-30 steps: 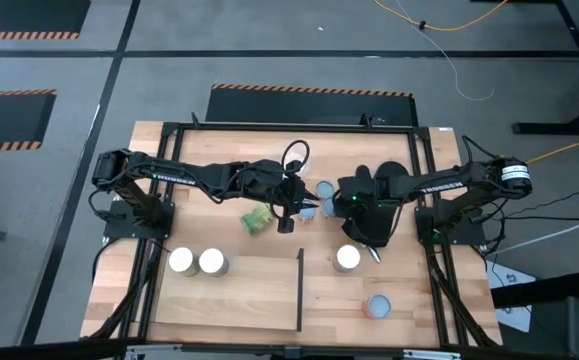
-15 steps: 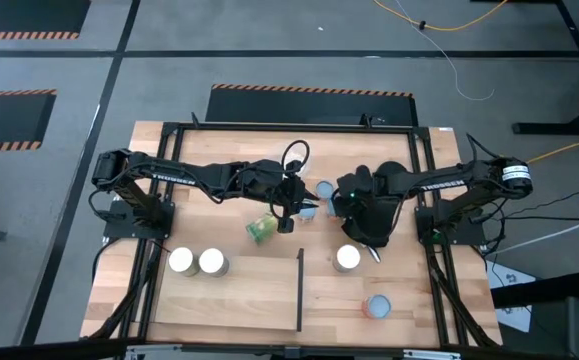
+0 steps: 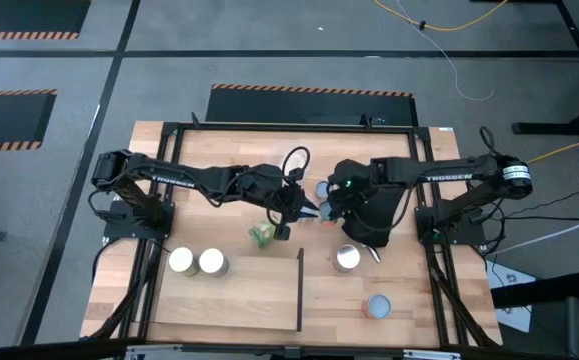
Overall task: Pick and place cans onto a shelf
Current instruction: Put the orange canned orange on the shelf aligned with the other green canned orange
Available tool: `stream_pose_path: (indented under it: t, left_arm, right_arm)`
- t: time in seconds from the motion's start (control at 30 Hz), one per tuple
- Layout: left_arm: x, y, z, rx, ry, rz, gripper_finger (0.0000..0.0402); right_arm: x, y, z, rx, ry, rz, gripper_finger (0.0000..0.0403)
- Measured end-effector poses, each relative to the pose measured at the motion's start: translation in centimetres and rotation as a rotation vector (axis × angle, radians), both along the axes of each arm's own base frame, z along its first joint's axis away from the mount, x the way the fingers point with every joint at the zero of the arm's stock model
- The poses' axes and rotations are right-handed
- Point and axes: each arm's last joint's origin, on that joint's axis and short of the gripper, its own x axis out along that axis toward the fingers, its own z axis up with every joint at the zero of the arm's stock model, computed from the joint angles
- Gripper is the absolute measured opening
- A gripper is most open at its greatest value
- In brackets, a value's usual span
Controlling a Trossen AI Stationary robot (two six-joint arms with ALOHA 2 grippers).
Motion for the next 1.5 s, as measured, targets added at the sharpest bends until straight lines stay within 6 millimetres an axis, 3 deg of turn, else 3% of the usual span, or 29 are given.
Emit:
stream_pose_path:
  t: [0.23,0.4,0.73,1.0,1.5]
  left_arm:
    - [0.1,-0.5,0.3,0.0,-0.032,-0.013,0.0069]
    - [0.1,-0.9,0.3,0.0,-0.033,-0.022,0.0072]
    - [0.1,-0.9,0.3,0.006,-0.03,-0.025,0.0139]
    - [0.0,-0.9,0.2,0.079,-0.037,-0.052,0.0139]
    - [-0.2,-1.2,0.0,0.009,0.005,-0.144,0.0138]
  right_arm:
    - [0.6,0.0,3.8,-0.006,-0.056,0.001,0.0024]
    - [0.6,0.0,5.3,-0.01,-0.081,0.006,0.0022]
    - [0.6,0.3,5.6,0.057,-0.113,0.111,0.0021]
    - [0.9,0.7,6.1,0.147,-0.193,0.241,0.0021]
    - [1.4,0.7,6.6,0.153,-0.275,0.265,0.0021]
